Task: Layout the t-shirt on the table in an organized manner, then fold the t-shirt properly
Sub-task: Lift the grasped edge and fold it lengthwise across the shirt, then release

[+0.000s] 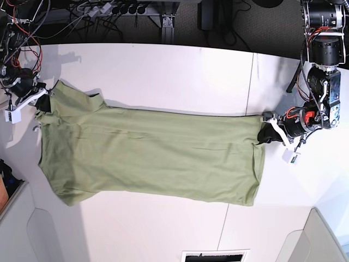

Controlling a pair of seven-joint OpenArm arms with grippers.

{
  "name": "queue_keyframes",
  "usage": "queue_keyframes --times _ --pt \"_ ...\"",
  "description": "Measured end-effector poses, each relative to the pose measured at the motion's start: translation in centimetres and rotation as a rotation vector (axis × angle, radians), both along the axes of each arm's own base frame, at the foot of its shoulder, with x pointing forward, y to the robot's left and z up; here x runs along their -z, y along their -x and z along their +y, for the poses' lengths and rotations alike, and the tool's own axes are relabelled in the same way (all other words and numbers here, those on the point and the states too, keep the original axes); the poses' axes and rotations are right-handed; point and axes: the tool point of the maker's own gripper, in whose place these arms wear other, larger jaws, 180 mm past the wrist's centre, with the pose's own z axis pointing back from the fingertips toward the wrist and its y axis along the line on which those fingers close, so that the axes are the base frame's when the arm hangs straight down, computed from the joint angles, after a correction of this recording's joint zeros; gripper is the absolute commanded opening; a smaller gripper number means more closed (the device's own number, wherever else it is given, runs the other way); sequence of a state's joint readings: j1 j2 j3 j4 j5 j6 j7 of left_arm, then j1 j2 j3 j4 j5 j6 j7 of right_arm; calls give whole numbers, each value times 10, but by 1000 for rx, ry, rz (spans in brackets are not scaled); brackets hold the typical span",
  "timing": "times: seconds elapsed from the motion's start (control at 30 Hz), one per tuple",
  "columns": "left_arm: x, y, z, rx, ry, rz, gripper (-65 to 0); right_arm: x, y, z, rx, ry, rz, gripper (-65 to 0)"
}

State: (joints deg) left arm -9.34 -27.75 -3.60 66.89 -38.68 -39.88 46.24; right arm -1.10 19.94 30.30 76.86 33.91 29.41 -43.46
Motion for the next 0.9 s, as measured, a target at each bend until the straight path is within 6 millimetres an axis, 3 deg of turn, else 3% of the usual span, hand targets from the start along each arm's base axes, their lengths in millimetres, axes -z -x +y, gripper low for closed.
queue_keyframes --times 0.17,0.47,0.57,0.7,0.73,0.8,0.9 --pt "-3 34 -2 54 1 57 -650 -1 26 6 -18 -65 16 -650" --pt "-7 104 6 204 -122 118 -650 -2 86 -7 -24 -2 97 -650" --pt "-7 111 2 220 -122 121 -650 -5 98 -11 -40 23 119 -650" --pt "-8 111 0 224 -120 119 -650 -9 97 -10 -48 33 113 -650" --pt "-9 111 -1 224 -115 119 -630 -9 97 -10 -48 33 113 -650" --pt "-9 111 -1 224 -112 120 -500 -10 96 -10 -48 29 107 -634" --pt "-10 111 -3 223 -98 122 -326 -12 92 -9 -48 27 97 -405"
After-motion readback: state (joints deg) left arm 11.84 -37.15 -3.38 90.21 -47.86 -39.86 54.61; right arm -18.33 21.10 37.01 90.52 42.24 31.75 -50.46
